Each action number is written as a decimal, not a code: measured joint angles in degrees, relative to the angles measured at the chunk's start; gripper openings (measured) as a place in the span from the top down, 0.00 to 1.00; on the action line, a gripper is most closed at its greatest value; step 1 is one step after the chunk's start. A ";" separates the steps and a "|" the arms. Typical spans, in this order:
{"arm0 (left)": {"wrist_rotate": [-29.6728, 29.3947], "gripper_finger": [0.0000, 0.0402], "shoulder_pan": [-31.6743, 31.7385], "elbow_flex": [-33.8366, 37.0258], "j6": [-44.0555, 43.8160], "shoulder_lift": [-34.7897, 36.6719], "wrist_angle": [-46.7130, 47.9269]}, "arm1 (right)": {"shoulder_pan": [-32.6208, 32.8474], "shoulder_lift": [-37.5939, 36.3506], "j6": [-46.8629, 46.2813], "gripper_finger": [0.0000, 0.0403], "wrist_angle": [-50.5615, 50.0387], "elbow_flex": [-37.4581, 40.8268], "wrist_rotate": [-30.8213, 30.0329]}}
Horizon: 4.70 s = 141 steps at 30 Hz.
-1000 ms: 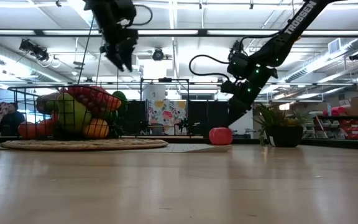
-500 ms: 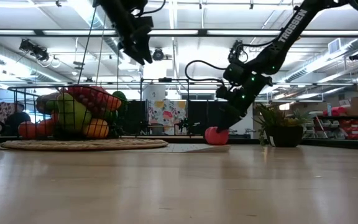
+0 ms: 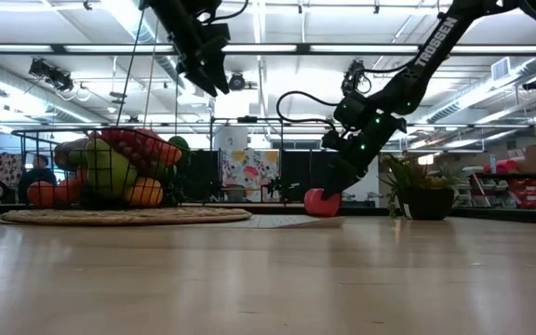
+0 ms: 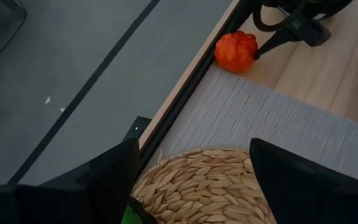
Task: Build produce basket
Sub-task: Put the orange pumpkin into the wire basket
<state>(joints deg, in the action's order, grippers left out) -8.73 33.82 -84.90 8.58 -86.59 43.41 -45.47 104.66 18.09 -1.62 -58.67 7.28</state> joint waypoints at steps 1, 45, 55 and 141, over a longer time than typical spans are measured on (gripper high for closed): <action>0.00 0.22 0.00 0.00 -0.44 0.00 -0.04 | 0.02 0.00 0.00 0.22 -0.01 0.00 -0.01; 12.08 0.22 -3.53 0.00 18.59 -0.02 -2.39 | 9.52 -18.23 -12.33 0.37 2.25 0.17 15.42; 12.09 0.22 -3.54 0.00 16.03 -0.04 -1.54 | 5.83 -8.58 -1.23 0.27 -4.67 0.15 -7.71; 24.83 0.22 -12.28 0.07 32.91 -0.16 -10.17 | 13.94 -7.72 -41.46 0.14 32.51 -9.64 48.51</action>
<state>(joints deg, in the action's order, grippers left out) 16.10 21.54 -84.84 41.49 -86.75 33.25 -31.53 96.95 -23.38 30.89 -68.31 55.79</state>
